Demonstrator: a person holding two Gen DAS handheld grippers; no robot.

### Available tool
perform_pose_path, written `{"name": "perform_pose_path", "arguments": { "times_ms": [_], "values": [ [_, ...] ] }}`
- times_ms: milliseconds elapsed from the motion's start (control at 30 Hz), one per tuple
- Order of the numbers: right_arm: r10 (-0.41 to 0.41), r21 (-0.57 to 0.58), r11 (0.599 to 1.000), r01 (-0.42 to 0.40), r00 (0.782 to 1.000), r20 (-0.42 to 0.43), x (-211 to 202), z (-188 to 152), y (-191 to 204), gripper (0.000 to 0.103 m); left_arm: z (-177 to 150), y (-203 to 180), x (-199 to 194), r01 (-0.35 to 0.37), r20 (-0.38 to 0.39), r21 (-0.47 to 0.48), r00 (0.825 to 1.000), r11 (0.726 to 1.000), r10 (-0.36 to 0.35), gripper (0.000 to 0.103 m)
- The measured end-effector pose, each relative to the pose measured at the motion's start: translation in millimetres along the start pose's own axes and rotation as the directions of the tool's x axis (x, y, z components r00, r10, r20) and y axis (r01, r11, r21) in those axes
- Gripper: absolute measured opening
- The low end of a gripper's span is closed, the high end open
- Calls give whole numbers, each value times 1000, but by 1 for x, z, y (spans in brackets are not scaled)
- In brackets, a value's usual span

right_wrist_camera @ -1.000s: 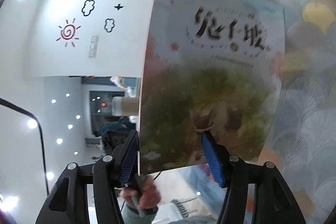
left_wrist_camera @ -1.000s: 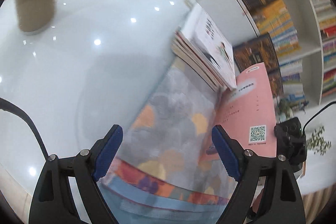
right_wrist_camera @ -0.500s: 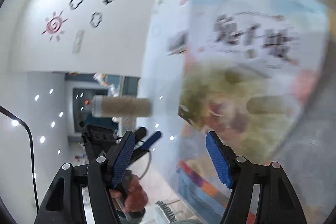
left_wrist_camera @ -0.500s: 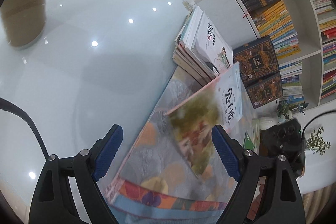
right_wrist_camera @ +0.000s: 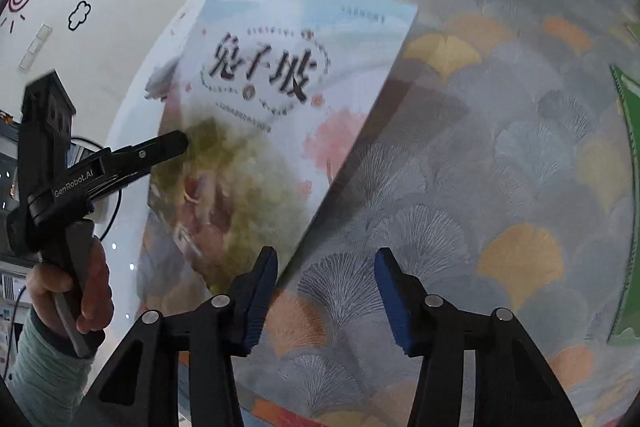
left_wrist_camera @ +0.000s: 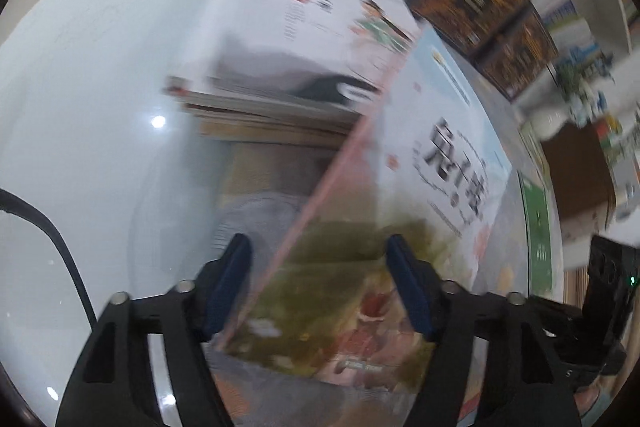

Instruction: Organize books

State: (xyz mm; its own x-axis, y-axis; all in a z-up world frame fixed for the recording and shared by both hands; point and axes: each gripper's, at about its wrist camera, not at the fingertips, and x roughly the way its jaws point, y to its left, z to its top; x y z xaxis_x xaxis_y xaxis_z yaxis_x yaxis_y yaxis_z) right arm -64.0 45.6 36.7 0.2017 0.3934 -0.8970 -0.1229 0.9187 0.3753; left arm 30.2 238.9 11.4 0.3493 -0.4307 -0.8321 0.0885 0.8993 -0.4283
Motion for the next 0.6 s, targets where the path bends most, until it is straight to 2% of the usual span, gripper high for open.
{"name": "perform_pose_path", "arguments": {
  "times_ms": [67,200,300,367,400,433,467,500,567,600],
  "values": [
    [-1,-7,1000,1,1000,14,4,-1,-4,48,-5,-9,-1,2,-7,36,1000,999,-1,62],
    [2,-24,1000,-2,1000,21,6,-1,-15,49,-32,-27,2,127,-78,-2,989,992,-126,57],
    [-13,-52,999,14,1000,12,3,-3,-23,46,-55,-40,-2,93,-51,3,994,996,-93,57],
    [-43,-78,996,43,999,3,-2,-4,-28,46,-65,-43,-5,102,-38,-36,994,994,-103,56],
    [-61,-104,993,60,998,-9,-3,-7,-31,46,-70,-44,-5,113,-38,-56,993,992,-115,52],
    [-60,-122,991,57,998,-16,-6,-8,-35,46,-75,-45,-4,134,-44,-88,989,987,-139,45],
    [-52,-146,988,47,998,-26,-7,-12,-36,50,-80,-49,-2,165,-55,-126,983,978,-173,42],
    [-76,-179,981,70,997,-27,-8,-16,-37,50,-83,-52,-3,190,-53,-155,978,969,-201,40],
    [-92,-224,971,83,995,-29,-8,-19,-39,50,-89,-64,-9,271,-16,-194,960,943,-280,31],
    [-77,-226,972,67,996,-36,-8,-16,-45,50,-92,-70,-16,330,16,-224,942,917,-335,27]
  ]
}}
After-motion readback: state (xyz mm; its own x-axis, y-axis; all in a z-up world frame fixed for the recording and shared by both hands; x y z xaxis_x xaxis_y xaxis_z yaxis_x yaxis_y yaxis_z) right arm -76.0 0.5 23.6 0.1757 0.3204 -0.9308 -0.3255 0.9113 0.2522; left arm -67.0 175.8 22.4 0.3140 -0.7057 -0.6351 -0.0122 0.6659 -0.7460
